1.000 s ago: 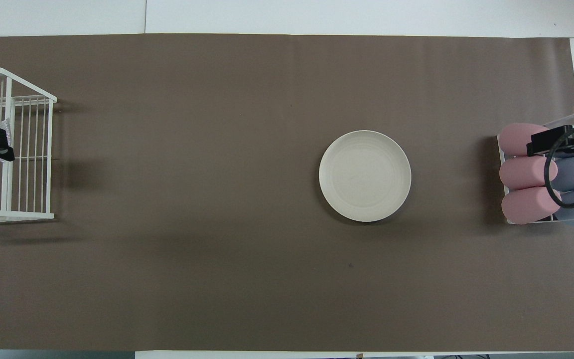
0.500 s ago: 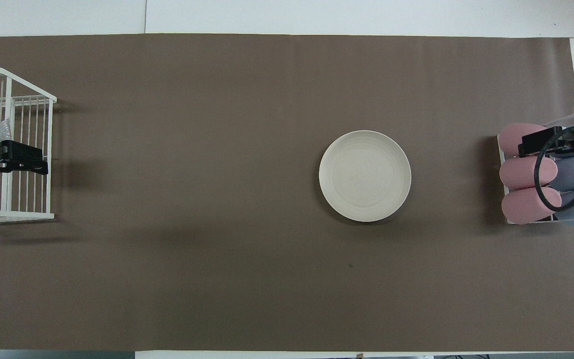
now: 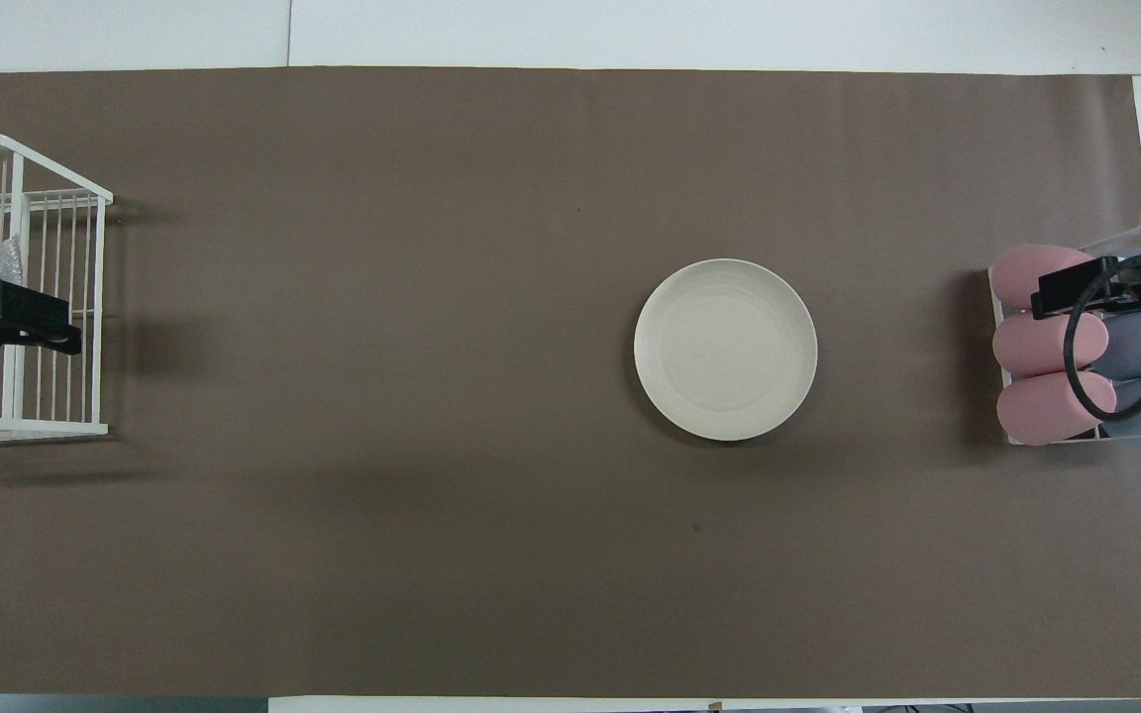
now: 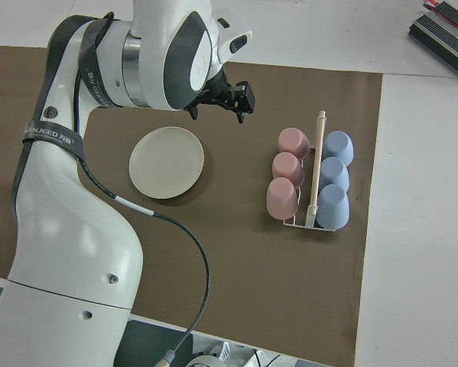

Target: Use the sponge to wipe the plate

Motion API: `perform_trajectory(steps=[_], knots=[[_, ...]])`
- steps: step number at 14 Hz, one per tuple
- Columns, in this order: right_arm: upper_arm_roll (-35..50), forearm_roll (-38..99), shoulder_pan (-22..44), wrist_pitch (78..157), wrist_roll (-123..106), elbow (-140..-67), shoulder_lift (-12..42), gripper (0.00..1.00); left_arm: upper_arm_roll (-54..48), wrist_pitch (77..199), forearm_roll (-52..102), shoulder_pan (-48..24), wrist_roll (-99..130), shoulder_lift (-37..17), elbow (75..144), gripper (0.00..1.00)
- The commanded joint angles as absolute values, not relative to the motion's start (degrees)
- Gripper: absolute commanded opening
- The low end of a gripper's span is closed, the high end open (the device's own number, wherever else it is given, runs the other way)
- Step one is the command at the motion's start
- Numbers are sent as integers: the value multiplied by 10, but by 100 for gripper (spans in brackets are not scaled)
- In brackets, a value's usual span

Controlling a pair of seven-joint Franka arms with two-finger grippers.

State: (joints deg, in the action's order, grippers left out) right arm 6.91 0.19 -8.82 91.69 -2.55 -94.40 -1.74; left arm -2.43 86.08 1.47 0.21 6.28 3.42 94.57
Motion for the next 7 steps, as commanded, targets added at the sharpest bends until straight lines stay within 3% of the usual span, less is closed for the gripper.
perform_trajectory(steps=[1, 7], knots=[[74, -8, -95, 905, -19, -939, -20, 100, -20, 867, 23, -5, 69, 29, 947, 100], [75, -9, -83, 917, -17, -942, -21, 100, -21, 867, 24, 2, 65, 32, 947, 100]])
